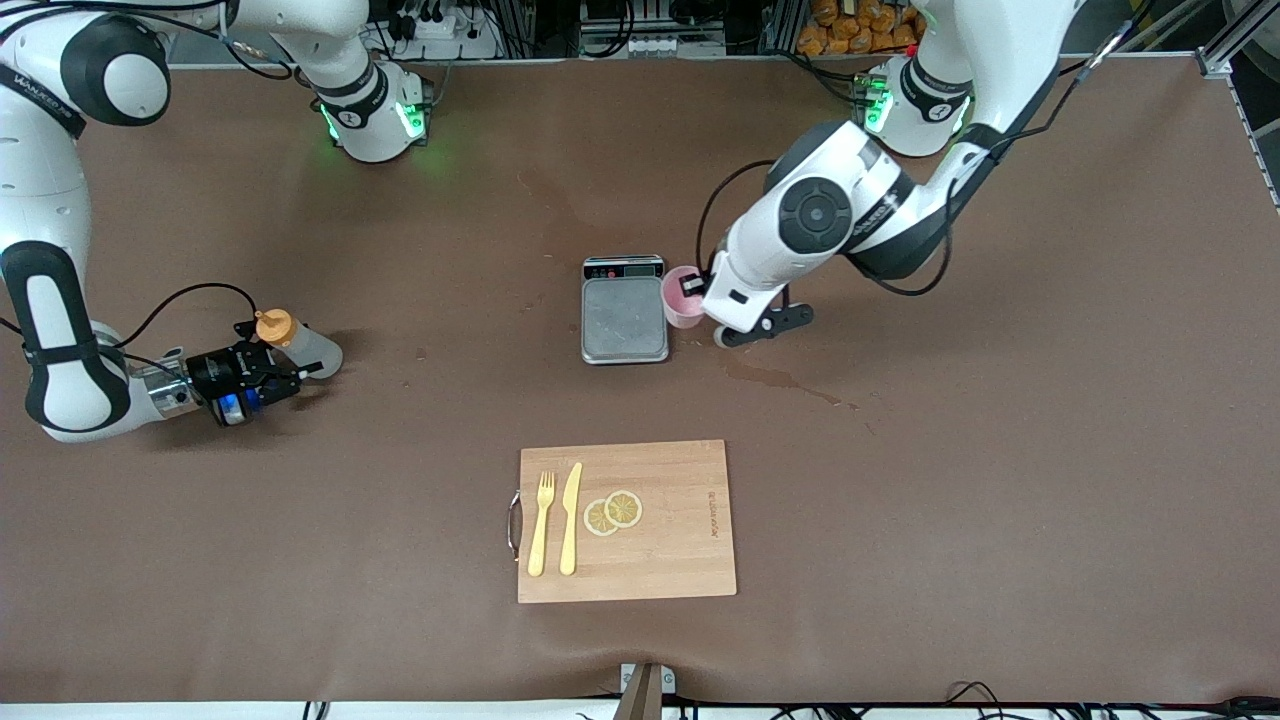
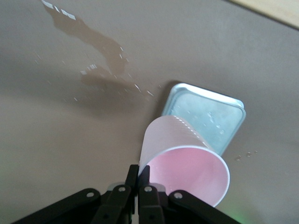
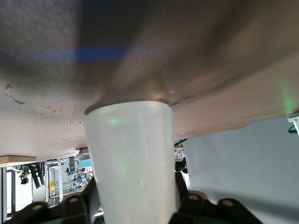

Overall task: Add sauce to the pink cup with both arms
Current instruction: 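Carry the pink cup with the left gripper onto the metal scale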

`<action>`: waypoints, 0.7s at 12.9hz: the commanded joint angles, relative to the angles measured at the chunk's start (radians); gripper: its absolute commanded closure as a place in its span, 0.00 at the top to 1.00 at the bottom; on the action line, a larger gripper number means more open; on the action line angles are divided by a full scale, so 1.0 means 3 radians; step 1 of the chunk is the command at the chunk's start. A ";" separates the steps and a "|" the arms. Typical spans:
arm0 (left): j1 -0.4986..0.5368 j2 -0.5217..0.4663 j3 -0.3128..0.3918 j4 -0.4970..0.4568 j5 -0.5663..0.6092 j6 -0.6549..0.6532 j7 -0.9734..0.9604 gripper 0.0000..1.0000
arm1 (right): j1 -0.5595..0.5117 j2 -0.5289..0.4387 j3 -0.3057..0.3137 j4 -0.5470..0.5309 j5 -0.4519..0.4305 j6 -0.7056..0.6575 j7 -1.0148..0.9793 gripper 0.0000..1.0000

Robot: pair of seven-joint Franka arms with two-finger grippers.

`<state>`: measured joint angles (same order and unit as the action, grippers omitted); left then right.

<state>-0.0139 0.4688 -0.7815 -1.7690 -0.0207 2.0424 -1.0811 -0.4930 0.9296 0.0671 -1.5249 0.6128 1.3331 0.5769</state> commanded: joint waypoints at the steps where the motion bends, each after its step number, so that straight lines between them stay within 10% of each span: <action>1: -0.0229 0.0298 0.0074 0.0343 0.0104 -0.0038 -0.0317 0.00 | -0.0019 -0.0021 0.0006 0.0011 0.0064 -0.0092 0.0056 0.46; 9: -0.1089 0.0626 0.0677 0.0492 0.0222 0.0467 -0.0798 0.00 | 0.0089 -0.0123 0.0016 0.0164 0.0059 -0.0128 0.0510 0.45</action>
<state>-0.3162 0.6419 -0.5883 -1.6490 0.0179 2.1579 -1.2703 -0.4745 0.9192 0.0694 -1.4918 0.6130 1.3265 0.6726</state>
